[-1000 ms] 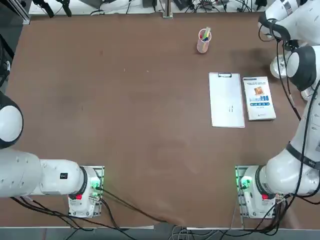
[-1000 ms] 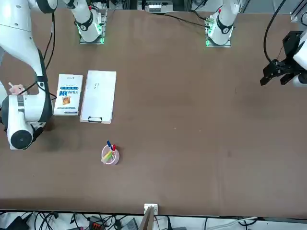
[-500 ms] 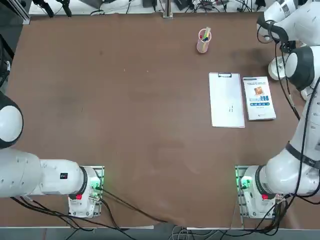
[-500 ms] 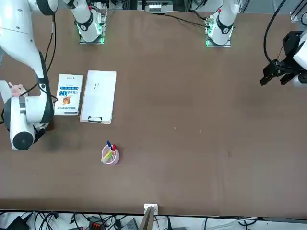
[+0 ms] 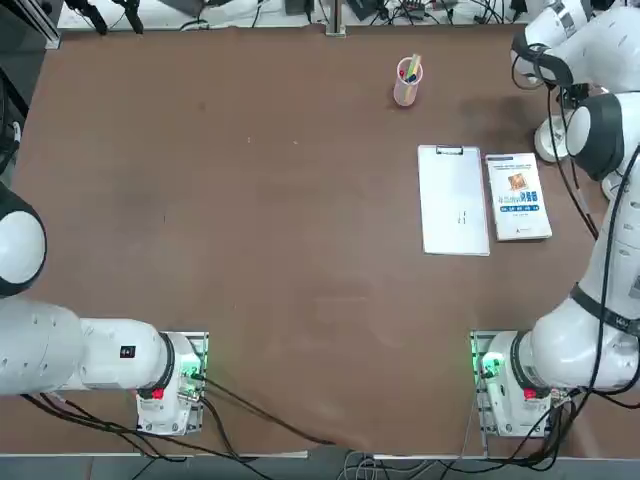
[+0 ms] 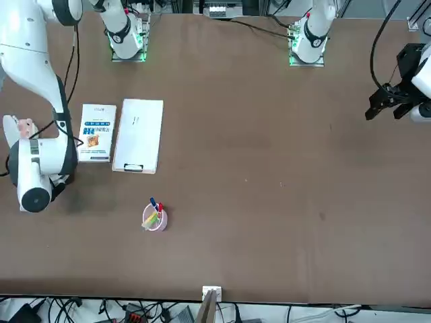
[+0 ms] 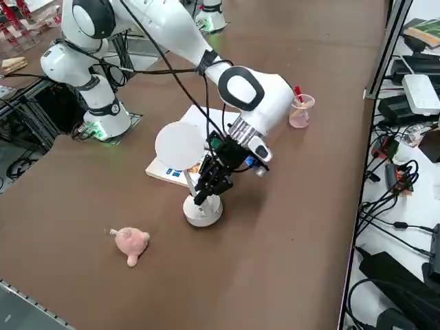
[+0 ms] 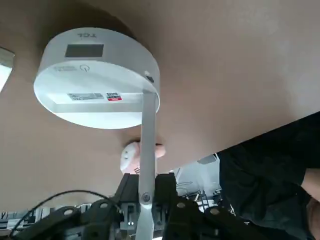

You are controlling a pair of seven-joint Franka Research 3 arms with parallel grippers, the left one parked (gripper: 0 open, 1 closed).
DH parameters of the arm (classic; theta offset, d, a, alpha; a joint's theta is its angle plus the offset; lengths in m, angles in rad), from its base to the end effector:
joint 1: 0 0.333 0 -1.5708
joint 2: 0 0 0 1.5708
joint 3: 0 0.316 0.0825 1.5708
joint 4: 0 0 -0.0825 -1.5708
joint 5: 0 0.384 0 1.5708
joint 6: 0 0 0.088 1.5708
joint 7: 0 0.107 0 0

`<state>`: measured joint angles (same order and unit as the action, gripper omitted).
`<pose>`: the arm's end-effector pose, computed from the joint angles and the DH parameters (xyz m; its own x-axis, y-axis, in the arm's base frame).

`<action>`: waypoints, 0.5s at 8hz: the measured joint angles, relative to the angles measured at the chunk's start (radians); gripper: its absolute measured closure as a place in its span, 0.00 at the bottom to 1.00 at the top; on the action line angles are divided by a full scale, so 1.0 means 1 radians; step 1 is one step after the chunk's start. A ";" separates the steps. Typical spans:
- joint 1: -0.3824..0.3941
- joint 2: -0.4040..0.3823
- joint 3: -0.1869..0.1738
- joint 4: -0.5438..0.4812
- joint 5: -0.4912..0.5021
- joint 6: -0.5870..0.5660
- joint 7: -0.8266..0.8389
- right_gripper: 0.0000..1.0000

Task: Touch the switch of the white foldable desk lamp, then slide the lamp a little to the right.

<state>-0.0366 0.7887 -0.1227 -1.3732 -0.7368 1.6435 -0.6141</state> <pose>0.6710 -0.1590 0.2455 0.5339 0.3378 -0.7751 0.7248 -0.6548 0.2140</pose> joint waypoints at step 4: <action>-0.001 0.012 0.000 0.011 0.000 0.000 0.022 0.76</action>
<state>-0.0373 0.8012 -0.1227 -1.3618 -0.7373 1.6435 -0.5922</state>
